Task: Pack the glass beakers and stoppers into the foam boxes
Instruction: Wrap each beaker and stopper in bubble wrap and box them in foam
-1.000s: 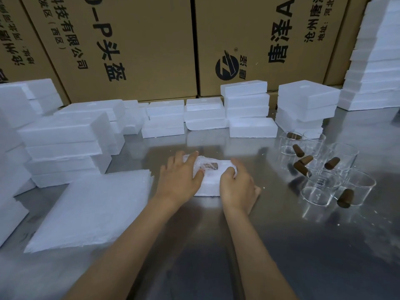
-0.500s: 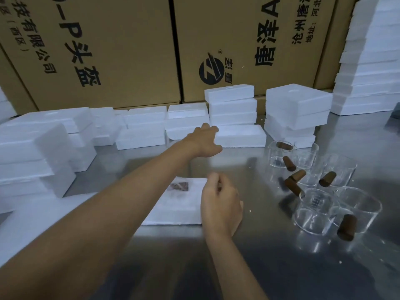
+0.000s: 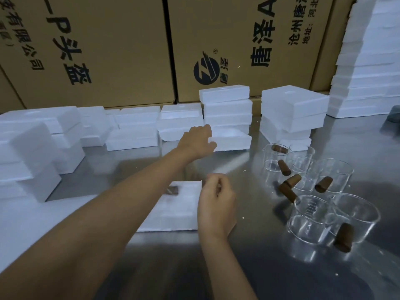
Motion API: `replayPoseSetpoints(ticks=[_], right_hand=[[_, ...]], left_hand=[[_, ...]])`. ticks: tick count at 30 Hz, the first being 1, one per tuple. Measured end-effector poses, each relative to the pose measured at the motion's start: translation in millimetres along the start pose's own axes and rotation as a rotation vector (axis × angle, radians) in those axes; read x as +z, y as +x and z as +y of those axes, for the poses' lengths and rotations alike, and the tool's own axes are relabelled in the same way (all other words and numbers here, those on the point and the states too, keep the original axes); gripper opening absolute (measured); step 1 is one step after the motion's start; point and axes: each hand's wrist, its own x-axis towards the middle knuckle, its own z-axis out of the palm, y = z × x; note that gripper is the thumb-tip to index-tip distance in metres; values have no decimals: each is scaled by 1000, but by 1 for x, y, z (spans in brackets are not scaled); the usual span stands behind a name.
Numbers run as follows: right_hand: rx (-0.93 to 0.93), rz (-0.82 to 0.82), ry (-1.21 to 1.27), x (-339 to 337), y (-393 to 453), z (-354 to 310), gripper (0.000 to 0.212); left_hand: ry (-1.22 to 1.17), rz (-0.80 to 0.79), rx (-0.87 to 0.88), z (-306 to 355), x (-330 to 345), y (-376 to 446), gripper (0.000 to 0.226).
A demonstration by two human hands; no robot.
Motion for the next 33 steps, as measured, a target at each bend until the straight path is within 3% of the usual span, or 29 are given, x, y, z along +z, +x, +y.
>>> replayPoseSetpoints(ticks=[3, 7, 9, 11, 14, 16, 18, 21, 27, 33], right_hand=[[5, 16, 50, -4, 5, 0, 17], [-2, 0, 140, -19, 9, -4, 56], [-48, -93, 186, -28, 9, -10, 75], [-158, -243, 261, -33, 5, -17, 80], [-319, -353, 305, -33, -6, -25, 57], [-337, -332, 330, -31, -16, -29, 41], [-319, -278, 338, -29, -22, -33, 30], [-282, -266, 275, -27, -26, -35, 33], [-355, -341, -74, -22, -21, -24, 43], [-305, -279, -226, -22, -14, -18, 43]], left_hand=[[-246, 164, -36, -2, -37, -37, 25], [-599, 303, -73, -12, -85, -99, 16], [-696, 319, -121, -20, -101, -127, 22], [-787, 290, -150, -28, -113, -150, 28], [-939, 231, -219, -39, -123, -172, 27], [-1092, 203, -261, -46, -127, -185, 25], [-1225, 195, -263, -57, -124, -198, 38], [-1224, 228, -284, -68, -106, -213, 49], [-1106, 392, -381, -72, -77, -223, 30], [-1123, 237, -423, -77, -71, -224, 25]])
